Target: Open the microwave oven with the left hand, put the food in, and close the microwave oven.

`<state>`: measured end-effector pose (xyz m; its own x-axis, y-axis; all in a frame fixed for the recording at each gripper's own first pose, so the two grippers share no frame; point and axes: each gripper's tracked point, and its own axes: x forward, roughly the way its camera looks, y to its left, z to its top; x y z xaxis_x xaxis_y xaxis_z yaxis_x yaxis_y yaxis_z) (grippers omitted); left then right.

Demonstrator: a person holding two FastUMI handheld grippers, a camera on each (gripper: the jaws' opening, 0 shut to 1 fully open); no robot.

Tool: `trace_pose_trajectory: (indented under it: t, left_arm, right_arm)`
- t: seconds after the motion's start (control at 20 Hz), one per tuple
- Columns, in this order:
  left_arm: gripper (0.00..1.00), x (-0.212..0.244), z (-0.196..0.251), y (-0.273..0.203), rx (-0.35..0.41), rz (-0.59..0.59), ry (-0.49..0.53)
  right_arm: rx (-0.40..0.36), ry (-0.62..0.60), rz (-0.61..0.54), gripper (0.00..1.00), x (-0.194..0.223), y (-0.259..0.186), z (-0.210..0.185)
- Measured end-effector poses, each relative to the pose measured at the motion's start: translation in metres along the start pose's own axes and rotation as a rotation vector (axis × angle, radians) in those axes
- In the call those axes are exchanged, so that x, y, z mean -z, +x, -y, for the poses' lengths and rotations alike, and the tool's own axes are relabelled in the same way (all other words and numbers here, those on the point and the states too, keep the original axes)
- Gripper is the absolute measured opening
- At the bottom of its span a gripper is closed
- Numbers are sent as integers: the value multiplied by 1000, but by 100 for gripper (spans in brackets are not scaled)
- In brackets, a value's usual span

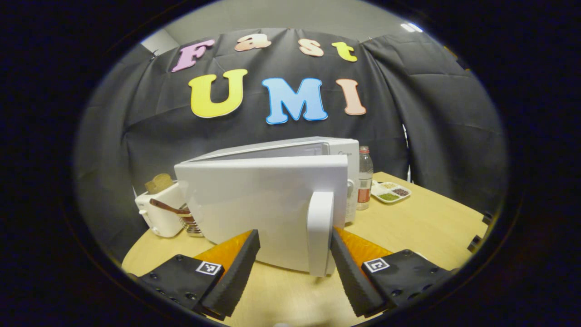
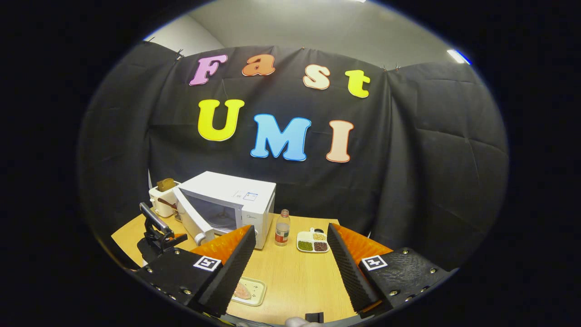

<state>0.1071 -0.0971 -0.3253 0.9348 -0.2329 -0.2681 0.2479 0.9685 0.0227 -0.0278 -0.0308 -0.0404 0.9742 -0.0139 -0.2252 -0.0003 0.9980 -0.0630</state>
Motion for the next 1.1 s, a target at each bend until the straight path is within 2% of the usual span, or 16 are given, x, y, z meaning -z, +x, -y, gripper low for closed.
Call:
trace_pose_trajectory:
  t: [0.1, 0.15, 0.3, 0.35, 0.4, 0.6, 0.75, 0.8, 0.9, 0.95, 1.1]
  left_arm:
    - [95, 6, -10, -16, -21, -22, -7]
    - [100, 5, -16, -23, -34, -23, -10]
    - [98, 7, -36, -48, -68, -27, -1]
    - [100, 7, -43, -55, -78, -30, 4]
    - [98, 6, -51, -63, -89, -25, 6]
    - [100, 9, -76, -96, -139, -27, 19]
    - [100, 13, -96, -116, -177, -37, -14]
    - [94, 16, -102, -124, -192, -37, -24]
    - [100, 22, -118, -138, -224, -46, -27]
    - [98, 23, -127, -145, -239, -51, -33]
    - [100, 31, -153, -166, -283, -51, -50]
  right_arm:
    - [-21, 7, -6, 97, 3, 2, -8]
    - [-30, 7, -13, 97, 5, 2, -13]
    - [-83, 22, -34, 97, 9, 5, -35]
    - [-103, 24, -37, 97, 9, 5, -42]
    - [-122, 22, -35, 97, 8, 5, -49]
    - [-183, 15, -38, 97, 8, 8, -78]
    - [-234, 4, -56, 97, 11, 13, -104]
    - [-254, 5, -58, 97, 10, 13, -114]
    - [-297, 3, -66, 97, 11, 12, -135]
    - [-320, 3, -68, 97, 11, 11, -146]
    - [-360, -21, -64, 97, 8, 6, -168]
